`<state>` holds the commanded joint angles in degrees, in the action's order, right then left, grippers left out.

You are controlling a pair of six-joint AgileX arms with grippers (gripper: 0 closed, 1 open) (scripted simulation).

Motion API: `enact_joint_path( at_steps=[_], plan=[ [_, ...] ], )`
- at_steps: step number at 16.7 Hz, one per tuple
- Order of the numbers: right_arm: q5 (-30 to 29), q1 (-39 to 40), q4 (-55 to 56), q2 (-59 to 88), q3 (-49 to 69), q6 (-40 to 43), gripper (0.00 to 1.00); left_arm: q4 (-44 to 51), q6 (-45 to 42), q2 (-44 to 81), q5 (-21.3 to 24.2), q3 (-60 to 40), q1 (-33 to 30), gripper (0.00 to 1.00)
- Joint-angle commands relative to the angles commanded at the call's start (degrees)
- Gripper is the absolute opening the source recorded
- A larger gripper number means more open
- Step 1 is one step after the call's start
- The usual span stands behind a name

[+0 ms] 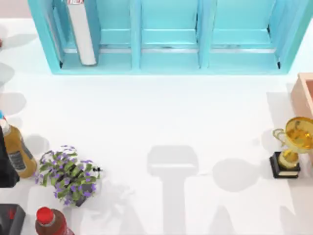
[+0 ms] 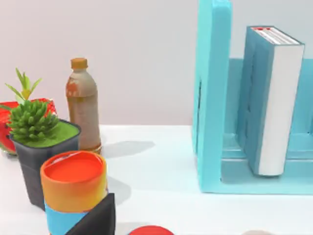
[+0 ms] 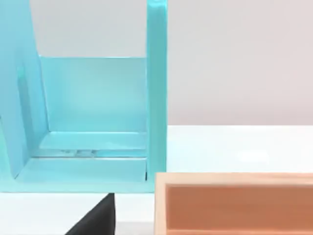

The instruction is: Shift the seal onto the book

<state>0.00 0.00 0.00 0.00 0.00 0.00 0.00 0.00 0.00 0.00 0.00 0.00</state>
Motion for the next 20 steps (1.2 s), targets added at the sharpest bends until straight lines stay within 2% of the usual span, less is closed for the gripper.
enact_joint_path(
  at_steps=[5,9,13,20],
  plan=[
    [0.00,0.00,0.00,0.00,0.00,0.00,1.00,-2.24,0.03,3.34,-0.45,-1.34,-0.83,1.00],
    [0.00,0.00,0.00,0.00,0.00,0.00,1.00,-10.95,0.20,15.60,-2.04,-5.85,-3.51,1.00],
    [0.00,0.00,0.00,0.00,0.00,0.00,1.00,-24.78,0.62,36.09,-4.30,-12.51,-7.18,1.00],
    [0.00,0.00,0.00,0.00,0.00,0.00,1.00,-49.15,1.23,79.60,-8.64,-26.49,-13.45,1.00]
  ],
)
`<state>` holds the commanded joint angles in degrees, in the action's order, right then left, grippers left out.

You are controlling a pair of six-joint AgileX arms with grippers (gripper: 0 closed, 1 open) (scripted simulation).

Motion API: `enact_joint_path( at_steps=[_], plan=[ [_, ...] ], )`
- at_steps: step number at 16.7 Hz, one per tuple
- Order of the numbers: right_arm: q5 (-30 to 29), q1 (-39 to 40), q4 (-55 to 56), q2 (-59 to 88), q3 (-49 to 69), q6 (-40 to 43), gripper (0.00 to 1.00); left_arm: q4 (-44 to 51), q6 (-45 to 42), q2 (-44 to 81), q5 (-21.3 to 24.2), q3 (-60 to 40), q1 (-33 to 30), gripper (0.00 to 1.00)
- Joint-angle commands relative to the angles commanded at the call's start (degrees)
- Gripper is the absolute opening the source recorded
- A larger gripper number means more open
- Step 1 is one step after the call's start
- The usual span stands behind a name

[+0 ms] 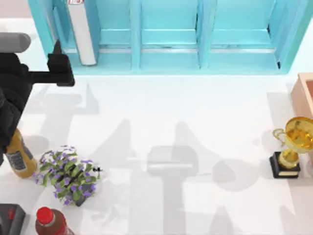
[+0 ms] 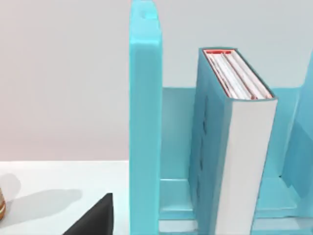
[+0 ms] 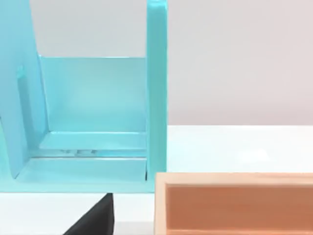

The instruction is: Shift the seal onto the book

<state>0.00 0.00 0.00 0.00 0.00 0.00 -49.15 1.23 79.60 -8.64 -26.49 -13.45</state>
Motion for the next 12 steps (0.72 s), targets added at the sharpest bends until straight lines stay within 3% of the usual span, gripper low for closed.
enact_joint_path(
  at_steps=[5,12],
  plan=[
    [0.00,0.00,0.00,0.00,0.00,0.00,1.00,-13.00,-0.23,19.90,-2.83,-8.11,-2.79,1.00],
    [0.00,0.00,0.00,0.00,0.00,0.00,1.00,-21.79,-0.77,37.90,-5.28,-14.49,-4.55,1.00]
  ],
)
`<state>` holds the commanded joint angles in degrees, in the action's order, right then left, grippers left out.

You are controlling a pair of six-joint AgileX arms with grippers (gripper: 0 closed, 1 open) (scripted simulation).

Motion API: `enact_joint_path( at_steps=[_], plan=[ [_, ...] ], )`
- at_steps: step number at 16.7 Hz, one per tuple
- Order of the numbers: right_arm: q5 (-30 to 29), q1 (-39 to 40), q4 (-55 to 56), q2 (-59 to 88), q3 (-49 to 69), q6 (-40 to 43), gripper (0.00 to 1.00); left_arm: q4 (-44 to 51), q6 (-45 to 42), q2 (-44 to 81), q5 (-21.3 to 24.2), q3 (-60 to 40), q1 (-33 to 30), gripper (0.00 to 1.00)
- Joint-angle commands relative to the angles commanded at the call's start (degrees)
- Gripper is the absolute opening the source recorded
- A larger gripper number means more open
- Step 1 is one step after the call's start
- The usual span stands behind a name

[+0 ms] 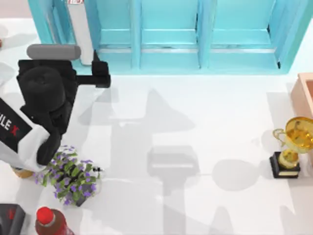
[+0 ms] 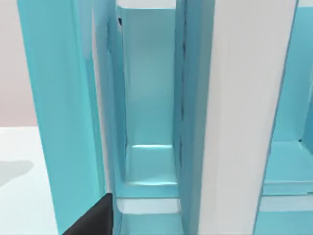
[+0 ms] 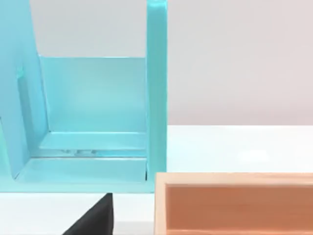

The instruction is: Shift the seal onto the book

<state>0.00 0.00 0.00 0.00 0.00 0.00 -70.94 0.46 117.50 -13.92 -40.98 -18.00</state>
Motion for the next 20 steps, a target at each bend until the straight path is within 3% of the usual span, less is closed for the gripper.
enact_joint_path(
  at_steps=[11,20],
  plan=[
    [0.00,0.00,0.00,0.00,0.00,0.00,1.00,-1.20,-0.09,3.41,-0.51,-2.33,-0.34,1.00],
    [0.00,0.00,0.00,0.00,0.00,0.00,1.00,9.67,-0.19,13.28,1.63,-23.03,1.55,1.00]
  ],
)
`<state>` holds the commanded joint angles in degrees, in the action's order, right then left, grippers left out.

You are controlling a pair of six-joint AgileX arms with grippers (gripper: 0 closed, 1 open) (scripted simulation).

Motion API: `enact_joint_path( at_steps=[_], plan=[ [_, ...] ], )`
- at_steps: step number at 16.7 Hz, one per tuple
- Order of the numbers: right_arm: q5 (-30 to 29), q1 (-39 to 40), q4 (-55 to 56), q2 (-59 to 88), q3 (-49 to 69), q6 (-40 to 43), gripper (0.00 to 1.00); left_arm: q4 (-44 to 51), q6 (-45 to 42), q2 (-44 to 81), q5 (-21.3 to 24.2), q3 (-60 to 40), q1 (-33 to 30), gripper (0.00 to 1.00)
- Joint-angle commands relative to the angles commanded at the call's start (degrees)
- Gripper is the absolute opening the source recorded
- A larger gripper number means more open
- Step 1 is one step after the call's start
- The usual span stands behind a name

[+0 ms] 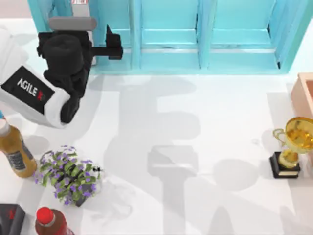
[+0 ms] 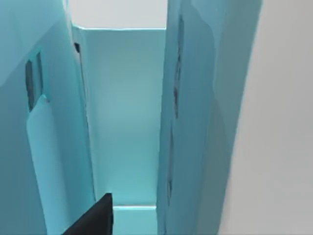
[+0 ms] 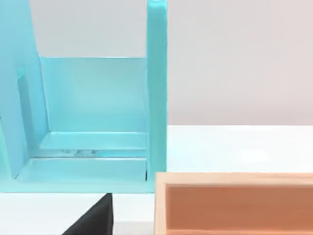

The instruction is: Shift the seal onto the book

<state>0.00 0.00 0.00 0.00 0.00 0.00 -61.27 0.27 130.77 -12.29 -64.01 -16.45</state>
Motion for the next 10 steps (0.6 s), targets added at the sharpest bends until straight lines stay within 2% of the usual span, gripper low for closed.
enact_joint_path(
  at_steps=[3,8,10],
  plan=[
    [0.00,0.00,0.00,0.00,0.00,0.00,1.00,0.74,-0.08,3.64,1.16,-4.40,1.13,1.00],
    [0.00,0.00,0.00,0.00,0.00,0.00,1.00,0.76,-0.10,4.11,1.33,-4.91,1.28,1.00],
    [0.00,0.00,0.00,0.00,0.00,0.00,1.00,0.76,-0.10,4.11,1.33,-4.91,1.28,0.85]
  ],
)
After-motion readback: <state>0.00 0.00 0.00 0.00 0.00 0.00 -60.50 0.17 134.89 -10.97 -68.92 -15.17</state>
